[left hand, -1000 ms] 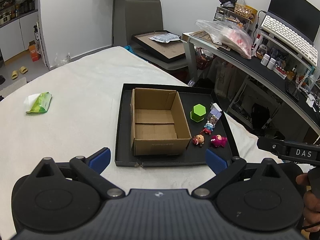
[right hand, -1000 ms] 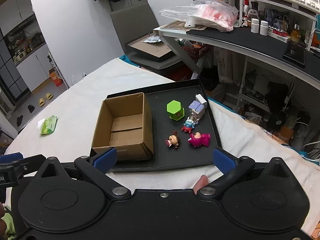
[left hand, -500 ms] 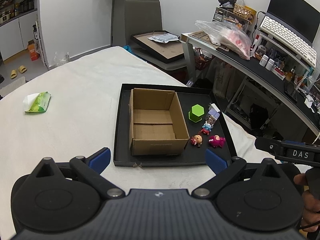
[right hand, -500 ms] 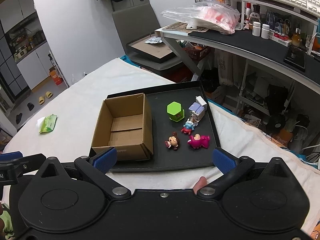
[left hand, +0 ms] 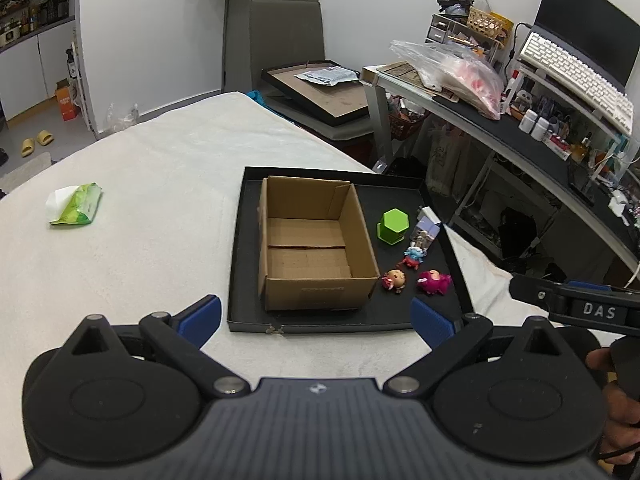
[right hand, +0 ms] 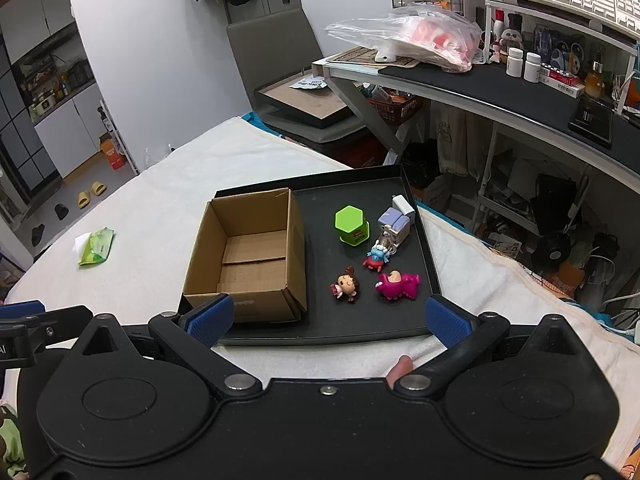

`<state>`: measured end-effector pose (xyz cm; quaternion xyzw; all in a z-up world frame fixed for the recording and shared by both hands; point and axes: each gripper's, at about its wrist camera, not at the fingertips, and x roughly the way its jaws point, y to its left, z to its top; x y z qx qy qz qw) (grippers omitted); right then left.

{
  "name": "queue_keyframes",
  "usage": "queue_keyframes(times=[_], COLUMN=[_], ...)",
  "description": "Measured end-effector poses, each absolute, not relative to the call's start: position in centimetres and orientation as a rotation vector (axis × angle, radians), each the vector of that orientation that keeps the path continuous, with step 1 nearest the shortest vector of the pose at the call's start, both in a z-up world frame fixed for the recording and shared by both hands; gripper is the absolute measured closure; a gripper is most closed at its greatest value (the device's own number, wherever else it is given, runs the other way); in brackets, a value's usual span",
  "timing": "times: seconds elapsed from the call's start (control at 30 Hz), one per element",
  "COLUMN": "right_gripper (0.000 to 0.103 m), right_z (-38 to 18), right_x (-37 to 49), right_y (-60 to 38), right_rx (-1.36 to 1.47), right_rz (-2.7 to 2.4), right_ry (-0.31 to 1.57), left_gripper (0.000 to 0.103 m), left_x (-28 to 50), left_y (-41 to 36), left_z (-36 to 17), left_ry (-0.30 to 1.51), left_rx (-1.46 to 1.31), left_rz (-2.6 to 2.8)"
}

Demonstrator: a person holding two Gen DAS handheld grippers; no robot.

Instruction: Organize rigid objects

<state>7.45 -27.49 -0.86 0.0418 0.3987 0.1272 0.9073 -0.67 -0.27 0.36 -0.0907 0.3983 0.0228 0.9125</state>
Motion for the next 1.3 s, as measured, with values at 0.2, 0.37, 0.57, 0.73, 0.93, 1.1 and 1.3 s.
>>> queue_keyframes(times=[0.2, 0.37, 0.57, 0.73, 0.93, 1.1, 1.3], right_gripper=[0.000, 0.000, 0.000, 0.000, 0.000, 0.000, 0.000], right_z=[-0.8, -0.8, -0.7, -0.7, -0.9, -1.5, -2.4], right_x=[7.4, 7.5, 7.4, 7.4, 7.6, 8.5, 10.1], right_y=[-27.5, -27.5, -27.8, -27.7, -27.8, -27.9, -28.0], right_rx=[0.086, 0.086, 0.093, 0.088, 0.090, 0.093, 0.100], right_rz=[0.261, 0.260, 0.265, 0.266, 0.263, 0.262, 0.264], right_ry=[0.822, 0.822, 0.826, 0.823, 0.829, 0.846, 0.873], left_gripper=[0.003, 0.003, 0.003, 0.003, 0.003, 0.003, 0.003], left_x=[-0.7, -0.7, -0.6, -0.5, 0.1, 0.8, 2.5], left_y=[-0.3, -0.2, -0.2, -0.2, -0.3, -0.1, 0.1], left_z=[0.4, 0.4, 0.3, 0.2, -0.2, -0.5, -1.4], left_ry=[0.823, 0.823, 0.827, 0.829, 0.834, 0.839, 0.864], left_rx=[-0.187, -0.185, -0.182, -0.184, -0.184, -0.193, -0.196], left_rz=[0.043, 0.047, 0.052, 0.055, 0.062, 0.076, 0.102])
